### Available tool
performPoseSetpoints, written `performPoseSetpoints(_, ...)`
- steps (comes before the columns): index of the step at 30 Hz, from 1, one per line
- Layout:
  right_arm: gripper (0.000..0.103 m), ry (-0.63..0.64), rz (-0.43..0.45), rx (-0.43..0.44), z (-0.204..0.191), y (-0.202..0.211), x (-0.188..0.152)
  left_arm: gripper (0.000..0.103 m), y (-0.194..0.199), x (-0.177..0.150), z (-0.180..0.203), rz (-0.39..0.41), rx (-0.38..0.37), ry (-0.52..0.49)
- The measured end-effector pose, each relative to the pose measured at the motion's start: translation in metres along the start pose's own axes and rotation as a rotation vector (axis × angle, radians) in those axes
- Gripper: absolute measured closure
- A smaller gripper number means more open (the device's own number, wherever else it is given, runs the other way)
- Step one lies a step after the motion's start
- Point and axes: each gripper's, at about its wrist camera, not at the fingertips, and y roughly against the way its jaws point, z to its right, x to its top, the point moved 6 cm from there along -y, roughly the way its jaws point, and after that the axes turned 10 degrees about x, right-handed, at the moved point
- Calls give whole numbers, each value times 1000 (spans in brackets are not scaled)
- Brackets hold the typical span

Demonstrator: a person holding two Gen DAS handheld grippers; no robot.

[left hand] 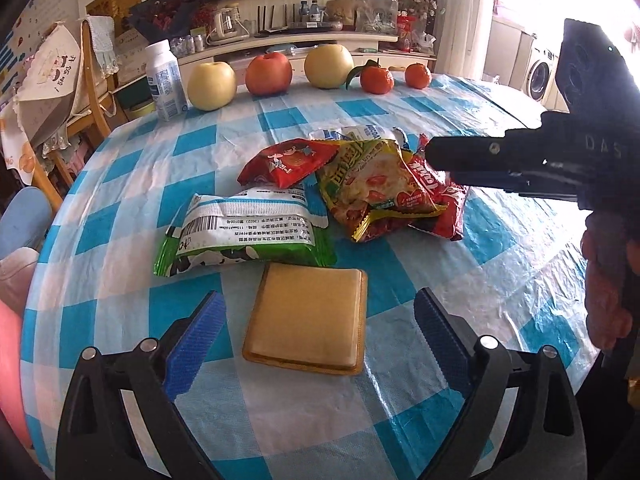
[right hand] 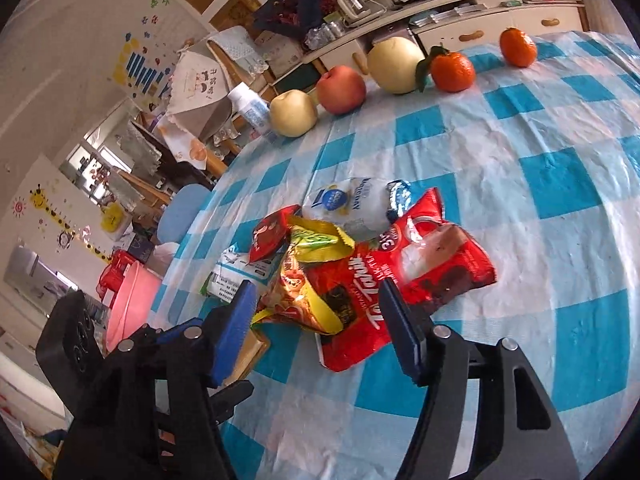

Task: Collect trash
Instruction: 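Grasp the tan square cake with the left gripper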

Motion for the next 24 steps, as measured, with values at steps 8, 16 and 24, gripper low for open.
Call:
performPoseSetpoints(8, 51, 43, -15, 9, -8, -23, 2, 27, -12, -2, -5, -31, -28, 19)
performPoseSetpoints(16, 51, 72, -11, 3, -12, -36, 6, 39, -14, -1, -10, -40, -40, 43)
performPoseSetpoints(24, 71, 125, -51, -27, -15, -50, 1, 43, -14, -2, -11, -29, -22, 46)
